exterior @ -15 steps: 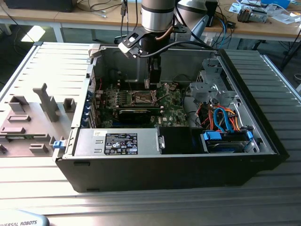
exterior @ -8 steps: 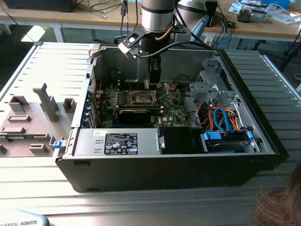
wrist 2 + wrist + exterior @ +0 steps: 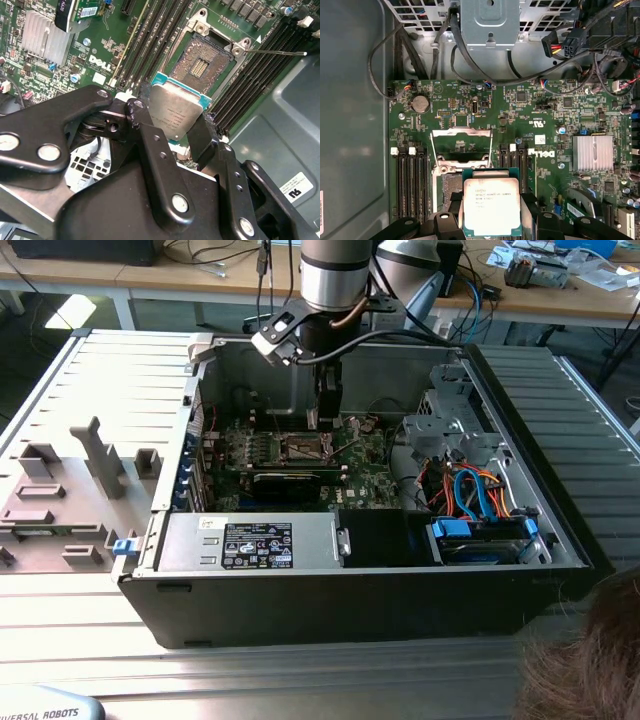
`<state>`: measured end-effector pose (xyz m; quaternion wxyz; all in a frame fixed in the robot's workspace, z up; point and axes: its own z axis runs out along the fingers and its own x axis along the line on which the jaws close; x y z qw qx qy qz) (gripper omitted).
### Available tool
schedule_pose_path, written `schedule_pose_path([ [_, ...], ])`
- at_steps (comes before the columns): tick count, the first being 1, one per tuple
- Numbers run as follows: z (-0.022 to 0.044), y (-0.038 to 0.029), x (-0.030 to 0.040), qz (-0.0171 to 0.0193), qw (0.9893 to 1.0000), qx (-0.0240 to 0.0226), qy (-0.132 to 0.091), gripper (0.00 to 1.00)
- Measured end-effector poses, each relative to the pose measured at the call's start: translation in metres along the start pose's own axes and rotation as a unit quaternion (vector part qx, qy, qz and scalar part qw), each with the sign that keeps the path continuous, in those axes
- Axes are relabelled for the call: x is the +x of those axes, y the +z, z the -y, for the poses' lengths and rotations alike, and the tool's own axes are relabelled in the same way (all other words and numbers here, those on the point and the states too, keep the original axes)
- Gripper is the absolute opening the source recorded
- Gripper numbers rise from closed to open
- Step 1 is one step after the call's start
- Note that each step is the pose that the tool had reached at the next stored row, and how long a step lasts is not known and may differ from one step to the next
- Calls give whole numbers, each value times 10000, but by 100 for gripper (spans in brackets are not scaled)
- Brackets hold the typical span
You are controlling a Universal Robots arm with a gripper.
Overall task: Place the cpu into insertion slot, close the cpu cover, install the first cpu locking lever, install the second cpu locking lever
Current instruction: 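Place the cpu into insertion slot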
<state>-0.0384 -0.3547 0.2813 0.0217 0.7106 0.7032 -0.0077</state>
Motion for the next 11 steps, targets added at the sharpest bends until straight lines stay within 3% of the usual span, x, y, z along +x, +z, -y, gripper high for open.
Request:
schedule_pose_path([
  [11,1,26,1,0,10000,0,0,54],
])
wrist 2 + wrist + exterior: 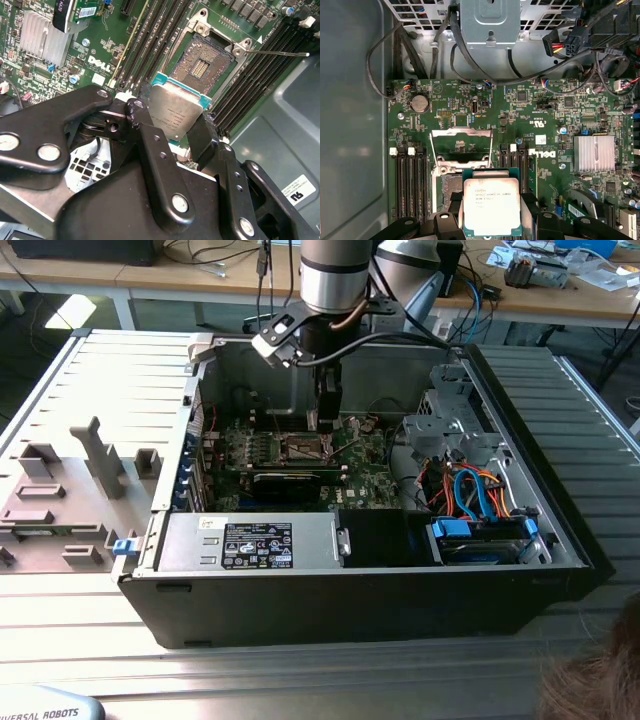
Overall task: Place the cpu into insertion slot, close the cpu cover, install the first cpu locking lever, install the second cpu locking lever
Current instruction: 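Place the cpu into insertion slot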
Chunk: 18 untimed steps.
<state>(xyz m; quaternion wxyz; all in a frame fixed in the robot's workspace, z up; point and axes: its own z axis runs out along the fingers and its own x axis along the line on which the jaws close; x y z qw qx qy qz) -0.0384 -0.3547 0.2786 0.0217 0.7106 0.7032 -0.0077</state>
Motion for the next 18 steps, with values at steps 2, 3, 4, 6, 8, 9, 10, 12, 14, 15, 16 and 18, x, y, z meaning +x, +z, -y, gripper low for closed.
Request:
schedule_pose_path([
  [2,0,5,0,0,10000,0,0,54],
  [3,0,7,0,0,10000,0,0,54],
  [4,0,8,0,0,10000,0,1,54],
  [6,0,9,0,0,10000,0,1,54],
  [8,0,11,0,-1,10000,0,1,54],
  [9,0,13,1,-1,10000,0,1,54],
  [10,0,15,1,-1,10000,0,1,54],
  [12,0,19,1,0,10000,0,1,54],
  [14,0,23,1,0,10000,0,0,54],
  [15,0,24,2,-1,10000,0,0,54],
  [16,0,25,3,-1,10000,0,1,54],
  [18,0,27,4,-1,10000,0,1,54],
])
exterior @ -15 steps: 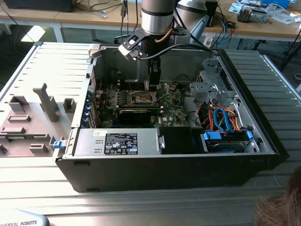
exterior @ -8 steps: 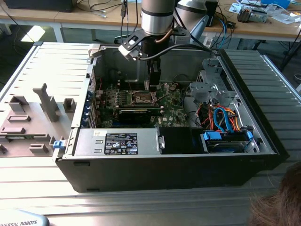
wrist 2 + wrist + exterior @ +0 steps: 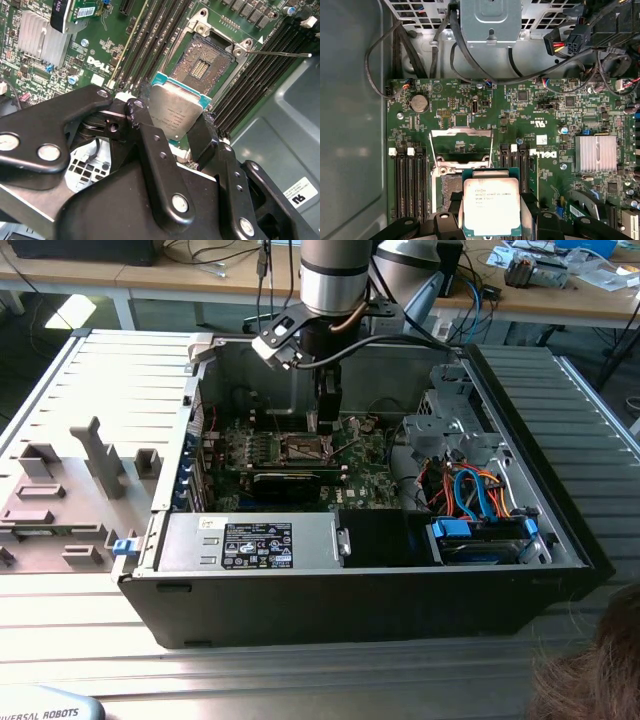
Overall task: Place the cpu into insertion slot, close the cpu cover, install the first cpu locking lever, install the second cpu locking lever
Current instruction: 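Place the cpu into insertion slot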
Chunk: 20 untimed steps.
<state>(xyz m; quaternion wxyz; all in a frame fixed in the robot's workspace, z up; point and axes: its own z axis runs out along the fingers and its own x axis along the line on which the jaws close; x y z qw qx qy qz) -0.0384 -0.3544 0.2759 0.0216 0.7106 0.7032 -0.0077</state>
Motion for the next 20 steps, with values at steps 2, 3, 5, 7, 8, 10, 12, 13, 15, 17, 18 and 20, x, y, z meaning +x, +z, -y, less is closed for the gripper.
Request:
schedule_pose_path([
  [2,0,4,2,0,10000,0,0,54],
  [3,0,6,3,0,10000,0,0,54],
  [5,0,9,3,0,10000,0,0,54],
  [7,0,11,3,0,10000,0,0,54],
  [8,0,12,3,0,10000,0,0,54],
  [10,0,16,4,0,10000,0,0,54],
  [12,1,21,6,0,10000,0,0,54],
  [13,1,26,6,0,10000,0,0,54],
  [15,1,29,7,0,10000,0,0,54],
  [17,1,33,8,0,10000,0,0,54],
  [18,1,34,8,0,10000,0,0,54],
  [20,1,37,9,0,10000,0,0,54],
])
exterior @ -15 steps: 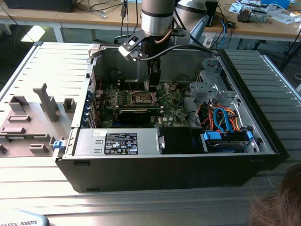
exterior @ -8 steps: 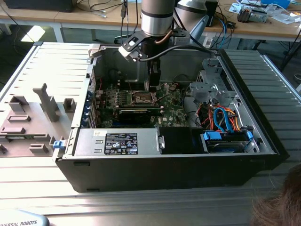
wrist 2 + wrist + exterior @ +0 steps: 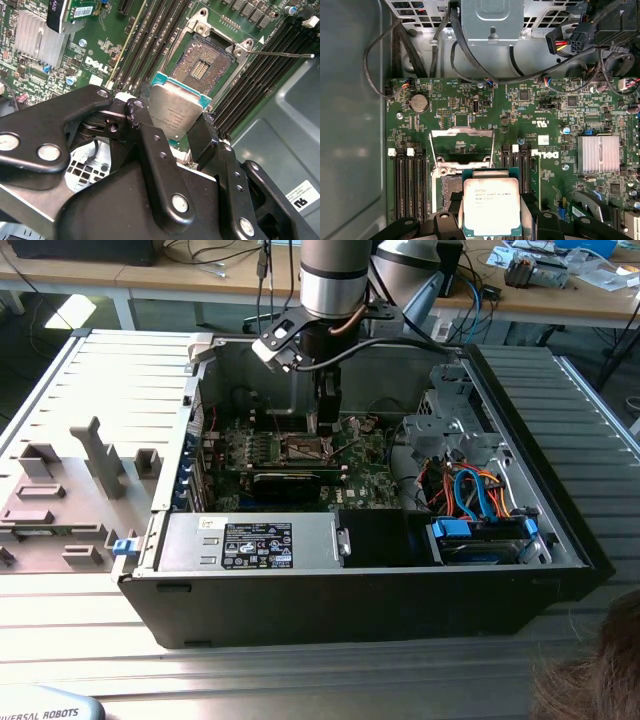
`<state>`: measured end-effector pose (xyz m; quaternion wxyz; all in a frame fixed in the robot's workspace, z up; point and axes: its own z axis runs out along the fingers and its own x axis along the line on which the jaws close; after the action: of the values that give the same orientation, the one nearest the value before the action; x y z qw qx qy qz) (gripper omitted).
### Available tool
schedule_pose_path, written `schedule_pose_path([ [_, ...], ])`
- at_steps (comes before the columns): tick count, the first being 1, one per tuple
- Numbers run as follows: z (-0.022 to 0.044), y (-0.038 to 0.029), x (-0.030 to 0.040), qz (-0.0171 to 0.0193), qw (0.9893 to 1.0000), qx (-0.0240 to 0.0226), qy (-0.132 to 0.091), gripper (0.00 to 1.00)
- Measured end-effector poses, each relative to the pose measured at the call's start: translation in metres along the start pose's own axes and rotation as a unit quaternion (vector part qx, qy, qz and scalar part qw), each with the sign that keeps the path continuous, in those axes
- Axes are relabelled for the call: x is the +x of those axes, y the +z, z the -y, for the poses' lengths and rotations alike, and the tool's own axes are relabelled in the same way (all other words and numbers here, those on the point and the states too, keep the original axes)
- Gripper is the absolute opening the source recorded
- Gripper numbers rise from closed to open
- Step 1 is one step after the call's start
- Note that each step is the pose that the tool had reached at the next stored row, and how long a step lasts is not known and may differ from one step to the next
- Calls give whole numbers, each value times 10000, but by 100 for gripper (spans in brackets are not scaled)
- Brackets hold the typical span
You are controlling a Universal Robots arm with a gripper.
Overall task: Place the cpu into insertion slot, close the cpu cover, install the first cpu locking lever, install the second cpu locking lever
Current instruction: 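Place the cpu into insertion slot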
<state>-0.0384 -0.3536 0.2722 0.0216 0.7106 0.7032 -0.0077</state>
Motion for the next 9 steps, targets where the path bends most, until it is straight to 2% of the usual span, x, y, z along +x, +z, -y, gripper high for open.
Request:
schedule_pose_path([
  [9,1,33,5,0,10000,0,0,54],
])
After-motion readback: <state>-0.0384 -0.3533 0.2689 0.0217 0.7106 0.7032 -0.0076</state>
